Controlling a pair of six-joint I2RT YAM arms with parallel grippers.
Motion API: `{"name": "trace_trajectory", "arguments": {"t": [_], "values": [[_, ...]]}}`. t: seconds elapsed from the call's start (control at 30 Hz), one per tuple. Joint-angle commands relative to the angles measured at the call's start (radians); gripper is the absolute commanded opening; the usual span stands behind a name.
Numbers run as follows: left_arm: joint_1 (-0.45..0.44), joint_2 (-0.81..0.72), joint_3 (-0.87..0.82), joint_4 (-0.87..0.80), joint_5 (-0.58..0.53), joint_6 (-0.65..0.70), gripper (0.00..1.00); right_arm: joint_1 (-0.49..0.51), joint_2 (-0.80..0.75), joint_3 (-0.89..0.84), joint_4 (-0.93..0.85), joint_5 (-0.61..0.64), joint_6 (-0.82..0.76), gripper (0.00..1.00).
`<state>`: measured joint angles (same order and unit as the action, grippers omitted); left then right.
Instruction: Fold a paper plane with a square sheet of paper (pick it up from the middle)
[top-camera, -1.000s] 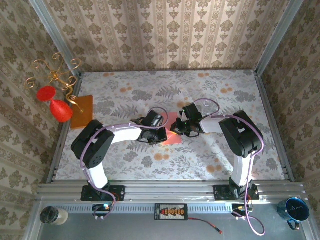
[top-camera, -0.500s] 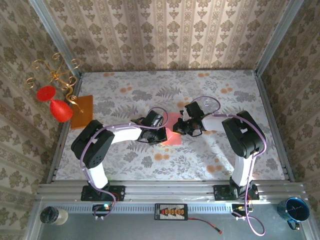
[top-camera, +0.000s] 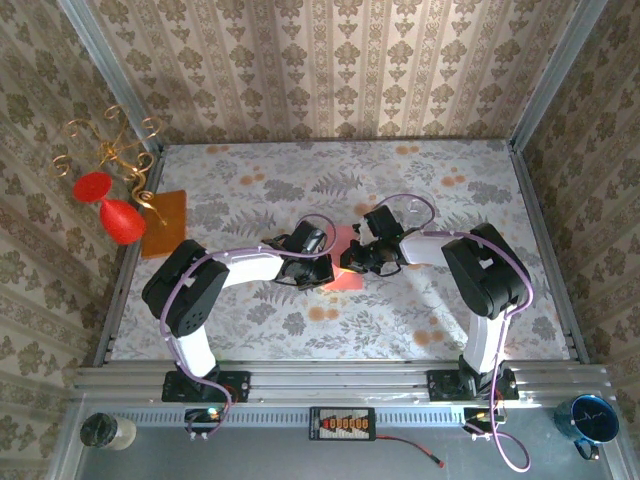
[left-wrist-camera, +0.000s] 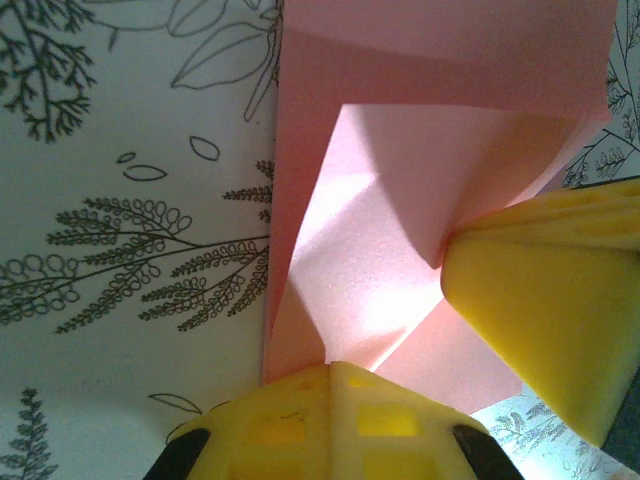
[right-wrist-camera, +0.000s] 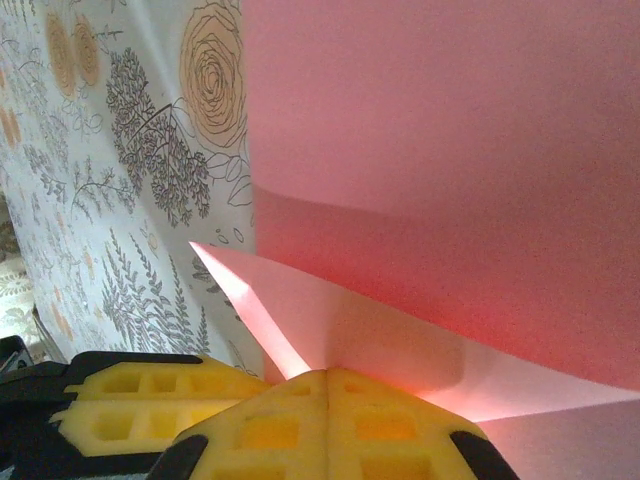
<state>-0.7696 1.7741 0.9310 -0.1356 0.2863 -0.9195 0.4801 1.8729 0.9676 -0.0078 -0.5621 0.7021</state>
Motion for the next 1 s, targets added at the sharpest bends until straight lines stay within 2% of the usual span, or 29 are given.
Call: {"name": "trace_trajectory", "arguments": {"t": [0.0,0.37,0.7,0.97], "values": [[0.005,0.019,-0.009,-0.102,-0.032,0.022,0.02,0.015,0.000,-0.007,-0.014,-0.026,-0.008,0.05],[0.005,0.005,-0.003,-0.101,-0.027,0.022,0.02,0.029,0.047,0.005,-0.081,0.040,-0.021,0.05],[0.004,-0.046,0.040,-0.096,0.032,0.053,0.05,0.029,0.075,0.013,-0.138,0.099,-0.024,0.04],[0.003,0.002,0.058,-0.077,0.077,0.065,0.04,0.028,0.088,0.015,-0.144,0.107,-0.019,0.04]]}}
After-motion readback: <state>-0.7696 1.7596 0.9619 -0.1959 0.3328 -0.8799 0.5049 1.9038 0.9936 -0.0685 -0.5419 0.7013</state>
